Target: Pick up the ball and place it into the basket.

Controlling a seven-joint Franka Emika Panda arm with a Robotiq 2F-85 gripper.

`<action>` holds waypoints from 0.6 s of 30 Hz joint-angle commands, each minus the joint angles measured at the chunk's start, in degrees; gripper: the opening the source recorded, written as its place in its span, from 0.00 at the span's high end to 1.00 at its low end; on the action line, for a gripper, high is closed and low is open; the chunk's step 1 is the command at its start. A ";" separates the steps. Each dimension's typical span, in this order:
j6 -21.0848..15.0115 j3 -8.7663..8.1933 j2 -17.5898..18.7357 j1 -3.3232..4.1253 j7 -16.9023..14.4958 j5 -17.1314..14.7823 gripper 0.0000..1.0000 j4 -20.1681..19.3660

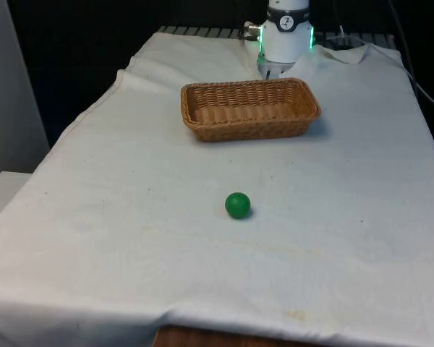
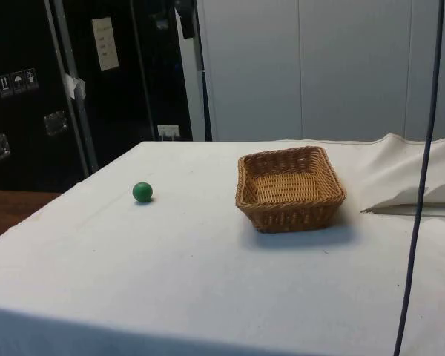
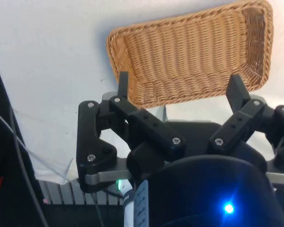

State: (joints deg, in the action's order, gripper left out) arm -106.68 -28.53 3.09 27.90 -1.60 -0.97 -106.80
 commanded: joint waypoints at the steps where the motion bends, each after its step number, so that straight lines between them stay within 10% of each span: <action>1: -0.11 0.00 0.40 0.00 0.00 0.00 0.00 0.40; 18: -0.17 -0.97 11.00 -1.26 -4.98 -5.33 0.00 11.69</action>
State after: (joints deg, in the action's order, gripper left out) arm -106.86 -29.62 13.87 26.93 -5.84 -5.50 -95.34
